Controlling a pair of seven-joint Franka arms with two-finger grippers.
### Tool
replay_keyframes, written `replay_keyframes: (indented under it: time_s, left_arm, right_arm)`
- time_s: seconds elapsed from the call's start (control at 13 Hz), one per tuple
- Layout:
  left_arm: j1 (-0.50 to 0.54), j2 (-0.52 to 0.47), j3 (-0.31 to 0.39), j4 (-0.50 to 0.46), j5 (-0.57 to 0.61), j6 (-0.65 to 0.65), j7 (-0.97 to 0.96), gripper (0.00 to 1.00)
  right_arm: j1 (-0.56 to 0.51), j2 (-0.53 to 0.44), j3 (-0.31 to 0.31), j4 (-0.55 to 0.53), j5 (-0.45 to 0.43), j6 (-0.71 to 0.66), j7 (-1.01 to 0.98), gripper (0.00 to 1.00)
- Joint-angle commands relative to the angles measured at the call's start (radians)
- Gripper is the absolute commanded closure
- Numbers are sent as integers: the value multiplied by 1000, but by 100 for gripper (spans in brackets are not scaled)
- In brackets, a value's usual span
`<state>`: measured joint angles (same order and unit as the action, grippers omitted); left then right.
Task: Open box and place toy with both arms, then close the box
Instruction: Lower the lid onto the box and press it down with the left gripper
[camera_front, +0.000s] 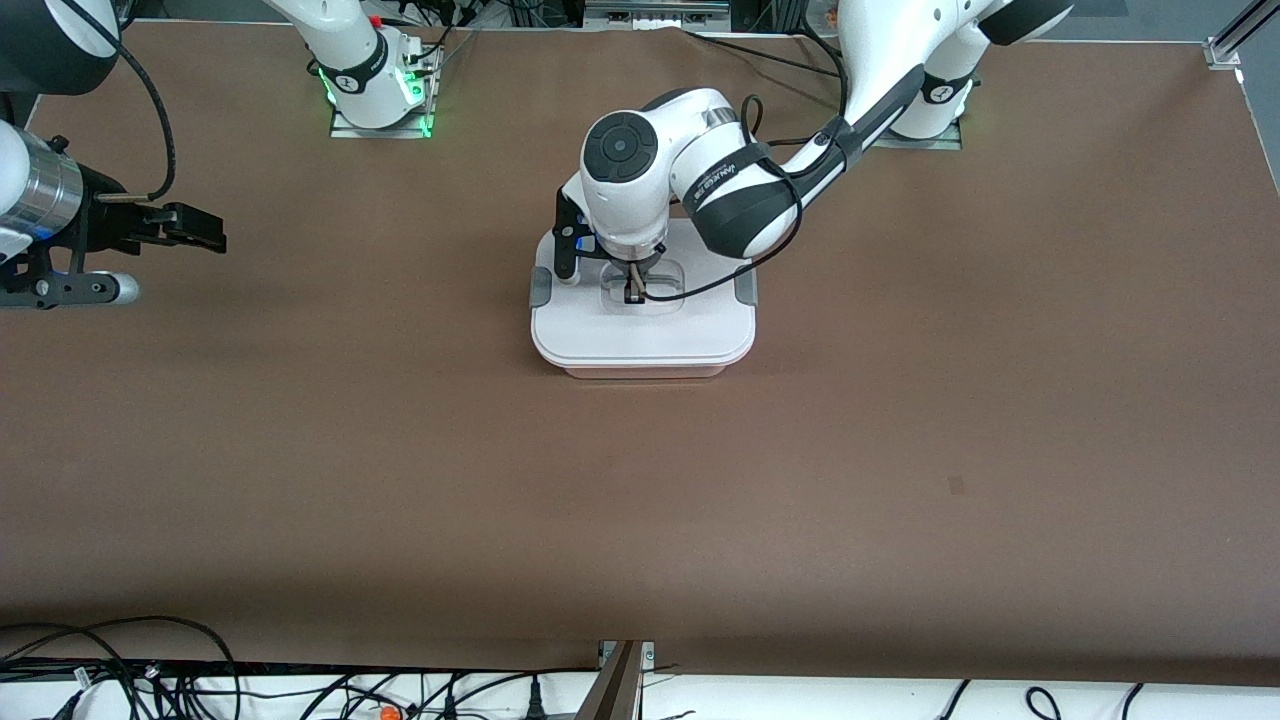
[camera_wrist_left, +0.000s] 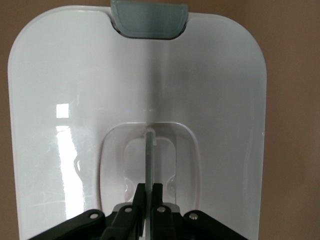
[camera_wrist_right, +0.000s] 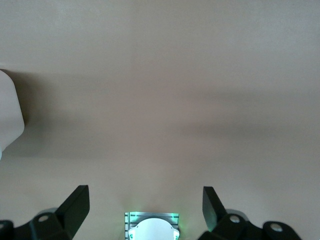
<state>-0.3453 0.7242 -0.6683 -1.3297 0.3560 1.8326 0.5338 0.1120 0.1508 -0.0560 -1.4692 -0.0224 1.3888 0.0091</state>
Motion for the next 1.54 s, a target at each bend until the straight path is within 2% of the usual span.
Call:
replay_keyframes:
  time_s: [0.0, 1.08, 1.15, 1.23, 1.46]
  left_arm:
    - [11, -22, -1, -22, 28, -24, 15, 100]
    - [28, -23, 6, -52, 29, -26, 5, 100]
    - [28, -23, 6, -52, 29, -27, 3, 79]
    - [29, -23, 3, -52, 29, -27, 5, 1]
    - [26, -54, -1, -40, 12, -53, -21, 0]
  right_arm:
    - [0, -7, -7, -8, 18, 7, -6, 0]
    - [2, -7, -8, -8, 18, 9, -6, 0]
    - [2, -7, -7, -8, 18, 9, -6, 0]
    - [2, -7, -8, -8, 18, 9, -6, 0]
    - [2, -7, -8, -8, 18, 9, -6, 0]
